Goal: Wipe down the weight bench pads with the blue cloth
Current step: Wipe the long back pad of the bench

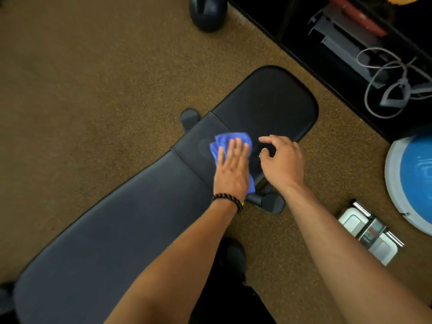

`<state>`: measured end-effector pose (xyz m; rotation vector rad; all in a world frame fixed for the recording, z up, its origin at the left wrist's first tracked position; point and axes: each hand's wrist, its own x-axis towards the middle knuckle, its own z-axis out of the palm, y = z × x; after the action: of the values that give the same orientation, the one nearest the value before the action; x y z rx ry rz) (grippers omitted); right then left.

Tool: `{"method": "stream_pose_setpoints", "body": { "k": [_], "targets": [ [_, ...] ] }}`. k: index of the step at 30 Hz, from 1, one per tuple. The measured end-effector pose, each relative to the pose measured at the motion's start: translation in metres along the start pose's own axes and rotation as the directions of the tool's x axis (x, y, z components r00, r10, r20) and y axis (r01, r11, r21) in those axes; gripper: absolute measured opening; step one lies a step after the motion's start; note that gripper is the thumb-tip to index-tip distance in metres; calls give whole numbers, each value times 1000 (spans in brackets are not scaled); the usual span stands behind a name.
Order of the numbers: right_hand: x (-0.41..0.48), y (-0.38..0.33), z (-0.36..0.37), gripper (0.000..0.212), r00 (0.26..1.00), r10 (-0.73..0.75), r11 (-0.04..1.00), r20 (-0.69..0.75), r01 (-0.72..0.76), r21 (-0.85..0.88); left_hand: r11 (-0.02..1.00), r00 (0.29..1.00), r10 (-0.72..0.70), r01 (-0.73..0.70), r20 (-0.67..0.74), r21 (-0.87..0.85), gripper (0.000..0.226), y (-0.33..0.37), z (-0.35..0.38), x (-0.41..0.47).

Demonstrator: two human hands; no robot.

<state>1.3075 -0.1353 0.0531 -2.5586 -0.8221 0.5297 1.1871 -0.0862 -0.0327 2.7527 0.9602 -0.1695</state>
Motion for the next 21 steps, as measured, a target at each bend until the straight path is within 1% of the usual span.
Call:
{"method": "stream_pose_setpoints", "body": {
  "k": [2,3,5,7,8,9,10,11,12,13,14,15,16,17,19,21],
  "targets": [
    [-2,0,0,34,1000,18,1000,-2,-18,1,985,982,169,-171,80,30,67,12,2,-21],
    [-4,1,0,34,999,32,999,1,-32,2,975,973,215,-219,88,29,68,12,5,-26],
    [-8,6,0,34,998,55,998,3,-55,7,960,958,281,-281,57,-7,70,1,9,-27],
    [-11,14,1,35,998,69,998,-1,-69,5,920,920,391,-391,28,-9,75,-22,9,-21],
    [-13,18,0,35,997,77,997,-3,-77,5,913,913,408,-408,10,-5,75,-36,7,-16],
    [-14,22,-1,35,996,88,996,-3,-88,7,929,929,370,-370,-32,-15,73,-51,4,-11],
    [-16,26,-3,35,995,98,995,-1,-98,6,960,958,274,-278,-86,-38,70,-65,0,-4],
    [-18,29,-5,35,995,104,995,1,-104,3,986,982,136,-147,-128,-81,67,-77,-3,2],
    [-20,32,-6,36,994,107,994,2,-107,-3,990,990,-10,-10,-140,-139,62,-82,-7,8],
    [-22,35,-6,36,994,112,994,5,-112,-10,974,981,-139,111,-133,-196,57,-81,-8,13],
    [-24,37,-6,36,993,120,993,7,-120,-12,951,964,-232,196,-133,-239,54,-74,-9,16],
    [-26,40,-6,36,991,130,991,4,-130,-6,936,950,-281,239,-138,-260,54,-62,-10,17],
    [-29,41,-5,36,990,139,990,-3,-139,6,934,947,-284,239,-147,-265,57,-47,-10,15],
    [-31,43,-4,37,989,147,989,-12,-146,19,949,963,-229,188,-144,-252,61,-33,-7,10],
    [-35,45,-2,37,987,157,987,-30,-156,29,986,997,-15,2,-77,-170,69,-3,0,-7],
    [-39,46,-3,37,986,165,986,-38,-165,17,983,985,170,-170,-17,-64,70,15,6,-25]
  ]
}}
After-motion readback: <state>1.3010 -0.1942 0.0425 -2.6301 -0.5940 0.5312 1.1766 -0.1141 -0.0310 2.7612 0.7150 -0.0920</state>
